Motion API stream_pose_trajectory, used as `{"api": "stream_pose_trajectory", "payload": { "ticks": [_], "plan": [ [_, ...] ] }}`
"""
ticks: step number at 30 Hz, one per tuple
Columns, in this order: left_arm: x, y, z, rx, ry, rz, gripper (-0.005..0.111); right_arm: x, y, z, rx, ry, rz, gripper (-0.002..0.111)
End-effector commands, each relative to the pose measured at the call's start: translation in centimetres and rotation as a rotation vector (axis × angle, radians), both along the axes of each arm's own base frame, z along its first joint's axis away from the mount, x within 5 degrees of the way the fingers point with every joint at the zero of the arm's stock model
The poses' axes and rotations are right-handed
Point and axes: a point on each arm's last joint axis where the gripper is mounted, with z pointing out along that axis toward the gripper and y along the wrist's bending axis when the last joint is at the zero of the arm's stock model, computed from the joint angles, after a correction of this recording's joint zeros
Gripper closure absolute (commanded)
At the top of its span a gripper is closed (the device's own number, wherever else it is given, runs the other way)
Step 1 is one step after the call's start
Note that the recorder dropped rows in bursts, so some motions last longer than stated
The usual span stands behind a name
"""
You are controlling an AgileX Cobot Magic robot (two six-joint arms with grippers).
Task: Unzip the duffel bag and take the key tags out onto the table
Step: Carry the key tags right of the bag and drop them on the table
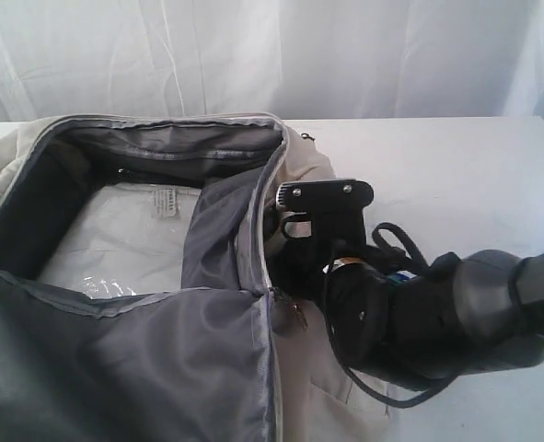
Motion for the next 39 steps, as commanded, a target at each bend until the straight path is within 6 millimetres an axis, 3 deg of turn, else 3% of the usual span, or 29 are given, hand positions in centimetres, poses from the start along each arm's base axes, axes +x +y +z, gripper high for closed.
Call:
{"api": "stream_pose_trajectory", "payload": {
  "ticks": [1,7,15,22,29,32,39],
  "plan": [
    [-0.2,0.1,0.0,0.0,-0.004,0.003,0.107,0.1,-2.0,1.7,-0.062,-0.002,-0.199,0.108],
    [-0.2,0.1,0.0,0.0,-0.004,0.003,0.107,-0.2,-4.6,5.2,-0.164,-0.071,-0.328,0.108],
    [-0.2,0.1,0.0,0.0,-0.004,0.003,0.107,-0.7,-7.0,5.9,-0.404,-0.082,-0.456,0.108],
    [-0.2,0.1,0.0,0.001,-0.004,0.001,0.107,-1.8,-8.5,4.4,-0.497,-0.049,-0.406,0.108],
    [-0.2,0.0,0.0,0.002,-0.004,-0.005,0.107,-2.7,-9.7,2.7,-0.419,-0.007,-0.462,0.108],
    [-0.2,0.0,0.0,0.002,-0.004,-0.005,0.107,-2.5,-9.6,2.8,-0.406,-0.037,-0.442,0.101],
    [-0.2,0.0,0.0,0.002,-0.004,-0.005,0.107,-2.4,-9.4,3.0,-0.387,-0.069,-0.434,0.07]
  ]
}}
